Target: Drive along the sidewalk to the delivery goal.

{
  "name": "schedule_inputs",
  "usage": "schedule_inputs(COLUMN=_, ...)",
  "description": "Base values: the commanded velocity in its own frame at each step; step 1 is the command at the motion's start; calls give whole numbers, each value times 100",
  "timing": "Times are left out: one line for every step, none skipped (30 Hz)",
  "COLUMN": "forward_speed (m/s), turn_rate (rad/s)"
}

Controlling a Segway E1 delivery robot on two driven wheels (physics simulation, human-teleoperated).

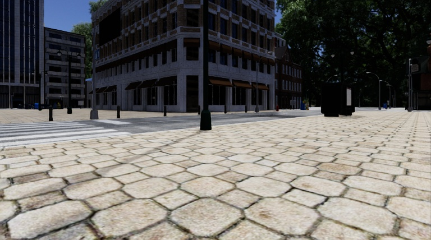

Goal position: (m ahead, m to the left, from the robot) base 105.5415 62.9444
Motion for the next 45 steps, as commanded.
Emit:
schedule_inputs(forward_speed=0, turn_rate=0)
schedule_inputs(forward_speed=0, turn_rate=0)
schedule_inputs(forward_speed=0, turn_rate=0)
schedule_inputs(forward_speed=0, turn_rate=0)
schedule_inputs(forward_speed=0, turn_rate=0)
schedule_inputs(forward_speed=0, turn_rate=0)
schedule_inputs(forward_speed=0, turn_rate=0)
schedule_inputs(forward_speed=0, turn_rate=0)
schedule_inputs(forward_speed=0, turn_rate=0)
schedule_inputs(forward_speed=0, turn_rate=0)
schedule_inputs(forward_speed=0, turn_rate=0)
schedule_inputs(forward_speed=0, turn_rate=0)
schedule_inputs(forward_speed=0, turn_rate=0)
schedule_inputs(forward_speed=0, turn_rate=0)
schedule_inputs(forward_speed=0, turn_rate=0)
schedule_inputs(forward_speed=0, turn_rate=0)
schedule_inputs(forward_speed=0, turn_rate=0)
schedule_inputs(forward_speed=0, turn_rate=0)
schedule_inputs(forward_speed=0, turn_rate=0)
schedule_inputs(forward_speed=0, turn_rate=0)
schedule_inputs(forward_speed=0, turn_rate=0)
schedule_inputs(forward_speed=0, turn_rate=0)
schedule_inputs(forward_speed=0, turn_rate=0)
schedule_inputs(forward_speed=0, turn_rate=0)
schedule_inputs(forward_speed=0, turn_rate=0)
schedule_inputs(forward_speed=0, turn_rate=0)
schedule_inputs(forward_speed=0, turn_rate=0)
schedule_inputs(forward_speed=0, turn_rate=0)
schedule_inputs(forward_speed=0, turn_rate=0)
schedule_inputs(forward_speed=0, turn_rate=0)
schedule_inputs(forward_speed=7, turn_rate=0)
schedule_inputs(forward_speed=7, turn_rate=0)
schedule_inputs(forward_speed=36, turn_rate=0)
schedule_inputs(forward_speed=41, turn_rate=0)
schedule_inputs(forward_speed=45, turn_rate=0)
schedule_inputs(forward_speed=45, turn_rate=0)
schedule_inputs(forward_speed=120, turn_rate=0)
schedule_inputs(forward_speed=191, turn_rate=0)
schedule_inputs(forward_speed=193, turn_rate=0)
schedule_inputs(forward_speed=193, turn_rate=0)
schedule_inputs(forward_speed=192, turn_rate=0)
schedule_inputs(forward_speed=192, turn_rate=0)
schedule_inputs(forward_speed=189, turn_rate=0)
schedule_inputs(forward_speed=189, turn_rate=0)
schedule_inputs(forward_speed=187, turn_rate=0)
